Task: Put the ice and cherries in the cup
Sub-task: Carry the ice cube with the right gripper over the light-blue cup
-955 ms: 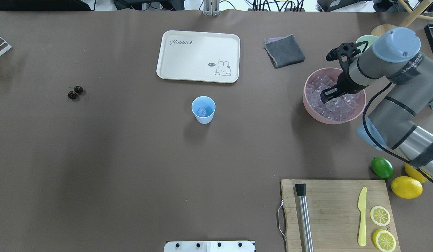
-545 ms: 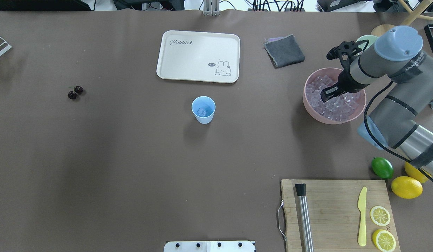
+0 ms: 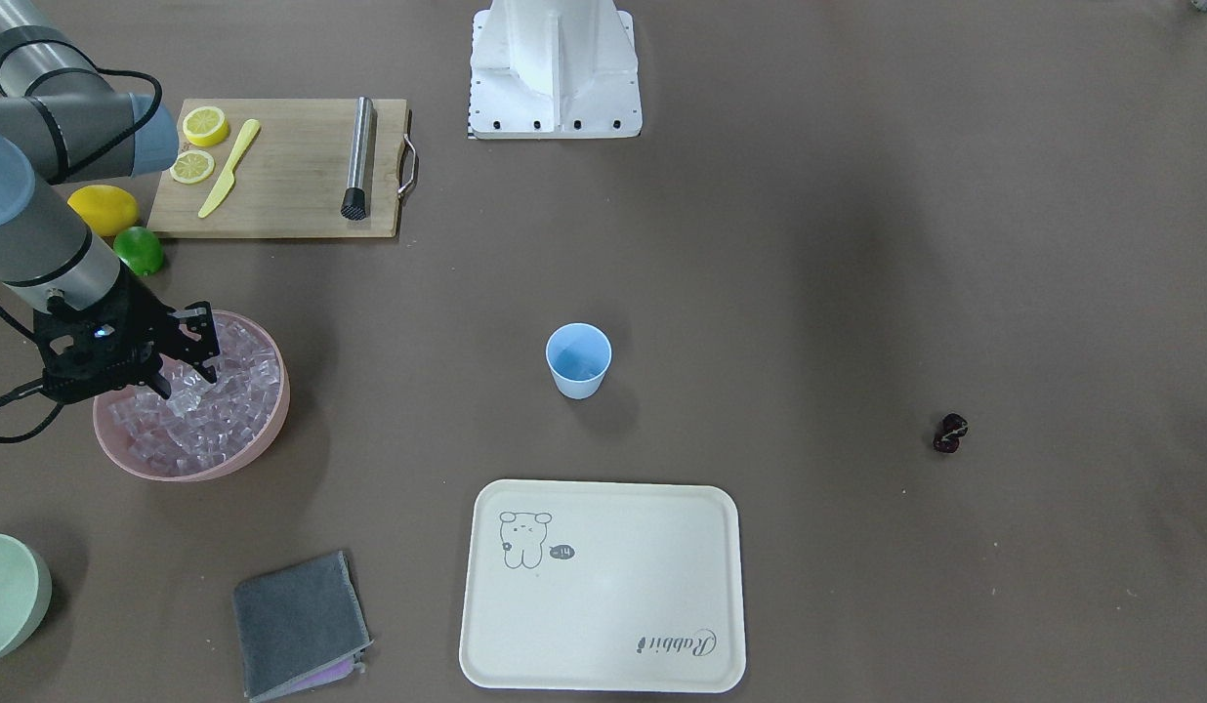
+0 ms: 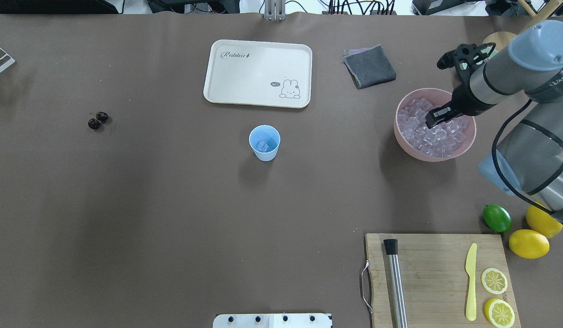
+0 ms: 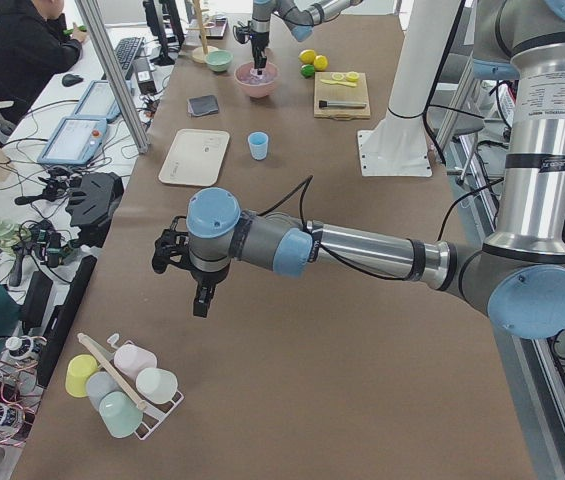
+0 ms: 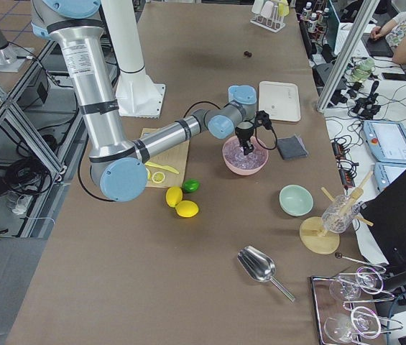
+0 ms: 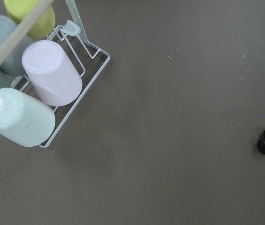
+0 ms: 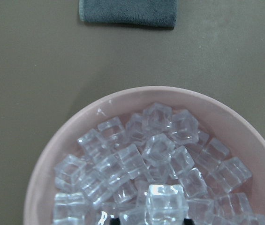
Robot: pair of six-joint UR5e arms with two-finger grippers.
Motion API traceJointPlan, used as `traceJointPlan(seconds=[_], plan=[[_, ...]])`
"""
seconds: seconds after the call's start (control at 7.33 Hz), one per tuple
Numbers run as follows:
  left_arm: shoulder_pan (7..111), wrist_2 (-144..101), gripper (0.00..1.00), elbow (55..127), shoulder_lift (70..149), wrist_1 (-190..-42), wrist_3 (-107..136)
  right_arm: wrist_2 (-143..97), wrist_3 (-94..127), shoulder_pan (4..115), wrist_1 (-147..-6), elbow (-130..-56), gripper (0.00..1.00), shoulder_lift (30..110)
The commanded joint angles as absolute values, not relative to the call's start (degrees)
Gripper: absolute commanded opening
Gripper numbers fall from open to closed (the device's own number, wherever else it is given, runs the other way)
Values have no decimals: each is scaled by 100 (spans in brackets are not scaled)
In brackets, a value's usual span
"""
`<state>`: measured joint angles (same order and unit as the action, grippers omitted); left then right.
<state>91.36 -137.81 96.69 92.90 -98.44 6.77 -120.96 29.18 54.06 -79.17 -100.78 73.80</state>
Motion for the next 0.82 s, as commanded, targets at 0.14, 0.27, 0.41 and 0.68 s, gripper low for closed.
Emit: traceJointPlan(seconds=[0.14,0.27,0.41,0.68], plan=[[9132,-13781,98,9659,9299,-9844,677,-12015,3598,4995,-9701,-10530,0,5973],[9132,-13781,98,9650,9299,-9844,677,-11902,4169,4722,-9712,-10103,0,5246],[9132,-13781,98,9659,9299,-9844,685,-11500,4801,4407,-9703,-9368,0,4368],[9123,-13773,98,9659,9316,-9844,677,-11024,5516,3826,-9668,-8137,0,3074]])
